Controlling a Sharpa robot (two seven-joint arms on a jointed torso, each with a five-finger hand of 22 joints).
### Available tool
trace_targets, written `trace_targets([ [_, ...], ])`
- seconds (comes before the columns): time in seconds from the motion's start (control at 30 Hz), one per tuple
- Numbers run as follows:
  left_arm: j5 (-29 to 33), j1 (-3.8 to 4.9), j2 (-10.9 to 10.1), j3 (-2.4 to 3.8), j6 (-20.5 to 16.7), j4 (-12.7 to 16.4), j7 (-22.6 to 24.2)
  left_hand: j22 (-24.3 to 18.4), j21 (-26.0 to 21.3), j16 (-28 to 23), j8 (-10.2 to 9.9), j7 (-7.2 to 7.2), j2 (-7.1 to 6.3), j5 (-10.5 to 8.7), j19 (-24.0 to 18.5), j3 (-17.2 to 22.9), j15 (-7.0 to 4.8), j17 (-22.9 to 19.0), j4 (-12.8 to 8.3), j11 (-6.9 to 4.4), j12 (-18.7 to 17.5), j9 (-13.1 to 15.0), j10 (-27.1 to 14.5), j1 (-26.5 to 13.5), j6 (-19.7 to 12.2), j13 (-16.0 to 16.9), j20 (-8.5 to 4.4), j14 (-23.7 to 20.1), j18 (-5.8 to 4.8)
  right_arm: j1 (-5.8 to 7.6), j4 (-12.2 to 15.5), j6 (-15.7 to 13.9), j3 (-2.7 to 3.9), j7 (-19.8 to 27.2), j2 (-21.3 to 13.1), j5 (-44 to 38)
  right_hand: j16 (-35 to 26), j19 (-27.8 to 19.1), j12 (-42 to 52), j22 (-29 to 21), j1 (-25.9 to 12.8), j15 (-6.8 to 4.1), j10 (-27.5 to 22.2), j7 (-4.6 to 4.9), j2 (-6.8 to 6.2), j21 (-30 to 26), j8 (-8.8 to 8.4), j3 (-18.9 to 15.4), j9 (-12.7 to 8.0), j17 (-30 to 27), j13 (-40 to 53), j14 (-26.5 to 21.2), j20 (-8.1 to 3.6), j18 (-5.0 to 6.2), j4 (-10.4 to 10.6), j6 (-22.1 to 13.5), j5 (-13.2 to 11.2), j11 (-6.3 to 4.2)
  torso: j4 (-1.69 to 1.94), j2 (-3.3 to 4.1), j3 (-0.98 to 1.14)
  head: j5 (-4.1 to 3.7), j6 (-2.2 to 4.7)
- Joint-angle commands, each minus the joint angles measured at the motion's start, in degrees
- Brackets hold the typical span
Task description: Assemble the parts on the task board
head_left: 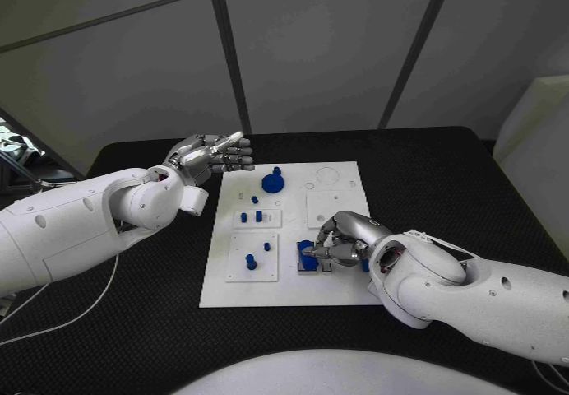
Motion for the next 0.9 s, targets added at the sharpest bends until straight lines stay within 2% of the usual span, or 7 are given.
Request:
trace_targets([
  [0.03,-0.36,0.08,-0.06,0.04,0.68,0.16,-0.02,-0.06,-0.10,-0.24,0.07,0.06,0.03,-0.05,-0.12,-0.27,0.25,0.05,0.02,0.04,0.18,-0.06,-0.40,0.21,-0.39,-0.02,0.20,-0.12,-0.76,-0.23,-0.33,0.56,-0.27,-1.47,-0.10,-1.97,0.21,5.00,-0.27,14.35,1.98,-0.38,1.29,-0.01,0.65,0.22,-0.20,0.01,0.10,9.61,5.36,4.97,-0.39,-0.94,-0.47,0.60,-0.30,-0.38,-0.06,-0.06,0.01,0.10,0.00],
  [0.4,-0.37,0.08,-0.07,0.04,0.66,0.14,-0.01,-0.06,-0.10,-0.24,0.07,0.06,0.03,-0.05,-0.12,-0.27,0.25,0.05,0.02,0.04,0.18,-0.06,-0.40,0.21,-0.39,-0.02,0.20,-0.12,-0.76,-0.23,-0.31,0.62,-0.27,-0.78,-0.11,-2.78,0.42,5.21,0.11,14.52,3.54,-0.51,1.54,-0.19,-0.28,0.50,-0.32,0.22,0.23,9.98,5.77,5.05,-0.51,-1.03,-1.67,1.12,-0.98,-0.55,-0.01,-0.06,0.04,0.09,-0.21],
  [0.53,-0.37,0.08,-0.05,0.04,0.65,0.11,-0.02,-0.06,-0.10,-0.24,0.07,0.06,0.03,-0.05,-0.12,-0.27,0.25,0.05,0.02,0.04,0.18,-0.06,-0.40,0.21,-0.39,-0.02,0.20,-0.12,-0.76,-0.23,-0.23,0.08,-0.27,1.06,-0.12,-1.90,0.43,5.23,0.09,14.54,2.07,-0.40,1.58,0.08,-0.55,0.53,-0.53,-0.44,0.22,10.00,5.81,5.05,-0.48,-1.04,-0.74,1.19,-1.58,-0.35,0.00,-0.06,0.02,0.19,-0.15],
  [0.6,-0.37,0.08,-0.06,0.04,0.66,0.12,-0.04,-0.06,-0.10,-0.24,0.07,0.06,0.03,-0.05,-0.12,-0.27,0.25,0.05,0.02,0.04,0.18,-0.06,-0.40,0.21,-0.39,-0.02,0.20,-0.12,-0.76,-0.23,-0.14,-0.89,-0.27,2.15,-0.20,-1.42,0.45,5.27,0.13,14.57,0.47,-0.26,1.62,0.25,-1.00,0.58,-0.68,-1.29,0.24,10.04,5.88,5.06,-0.40,-1.05,0.28,1.20,-1.37,-0.19,-0.05,-0.06,0.03,0.18,-0.07],
  [0.67,-0.37,0.08,-0.07,0.04,0.65,0.13,-0.05,-0.06,-0.10,-0.24,0.07,0.06,0.03,-0.05,-0.12,-0.27,0.25,0.05,0.02,0.04,0.18,-0.06,-0.40,0.21,-0.39,-0.02,0.20,-0.12,-0.76,-0.23,0.00,-2.45,-0.27,3.40,-0.34,-0.83,0.47,5.36,0.14,14.64,-1.08,-0.19,1.66,0.30,-1.47,0.70,-0.81,-2.40,0.32,10.07,5.95,5.07,-0.29,-1.08,1.39,1.28,0.91,-0.13,-0.09,-0.04,0.02,0.23,-0.07],
  [0.8,-0.37,0.08,-0.08,0.04,0.65,0.12,-0.05,-0.06,-0.10,-0.24,0.07,0.06,0.03,-0.05,-0.12,-0.27,0.25,0.05,0.02,0.04,0.18,-0.06,-0.40,0.21,-0.39,-0.02,0.20,-0.12,-0.76,-0.23,0.26,-6.09,-0.27,6.00,-0.60,0.43,0.48,5.48,0.07,14.74,-2.10,-0.16,1.68,0.32,-1.42,0.86,-0.95,-3.35,0.46,10.09,5.99,5.07,-0.25,-1.13,2.46,1.36,2.46,-0.11,-0.11,-0.05,0.03,0.23,-0.01],
  [0.9,-0.37,0.08,-0.06,0.04,0.68,0.12,-0.05,-0.06,-0.10,-0.24,0.07,0.06,0.03,-0.05,-0.12,-0.27,0.25,0.05,0.02,0.04,0.18,-0.06,-0.40,0.21,-0.39,-0.02,0.20,-0.12,-0.76,-0.23,0.41,-7.67,-0.27,7.47,-0.84,1.31,0.49,5.49,0.05,14.75,-2.25,-0.16,1.69,0.32,-1.36,0.87,-1.00,-3.59,0.50,10.11,6.00,5.07,-0.24,-1.13,2.72,1.38,2.83,-0.11,-0.07,-0.06,0.04,0.24,0.00],
])
